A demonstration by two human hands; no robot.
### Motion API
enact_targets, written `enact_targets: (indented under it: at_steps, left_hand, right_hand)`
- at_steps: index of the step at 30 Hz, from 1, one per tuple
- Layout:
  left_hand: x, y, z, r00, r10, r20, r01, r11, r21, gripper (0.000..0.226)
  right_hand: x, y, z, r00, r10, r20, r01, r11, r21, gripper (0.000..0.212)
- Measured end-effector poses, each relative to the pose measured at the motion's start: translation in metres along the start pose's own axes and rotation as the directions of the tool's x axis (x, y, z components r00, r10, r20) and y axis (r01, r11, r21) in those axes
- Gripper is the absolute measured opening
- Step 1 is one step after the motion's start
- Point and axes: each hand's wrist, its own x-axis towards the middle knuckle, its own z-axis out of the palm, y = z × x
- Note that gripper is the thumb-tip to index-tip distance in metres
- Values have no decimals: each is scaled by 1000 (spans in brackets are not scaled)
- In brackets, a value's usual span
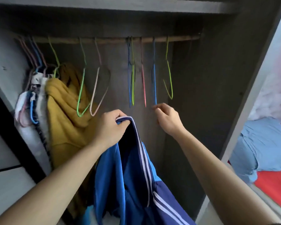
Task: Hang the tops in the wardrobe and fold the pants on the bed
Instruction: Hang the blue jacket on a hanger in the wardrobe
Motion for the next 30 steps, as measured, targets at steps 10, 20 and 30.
enact_targets:
  at_steps: [10, 20, 30]
  left_hand:
    - [7, -64, -17, 982, -165, 91, 174, 980, -92, 17]
    - [20, -114, -75, 914, -402, -60, 380, 898, -222, 7]
    - [17, -114, -81, 917, -395, -61, 381, 910, -161, 8]
  right_hand:
    - [29, -48, 67, 955, -99, -279, 98, 995, -16, 18]
    - [78, -142, 166, 999, 27, 44, -30, 997, 74, 54]
    - [92, -143, 167, 998, 25, 62, -33, 991, 131, 30]
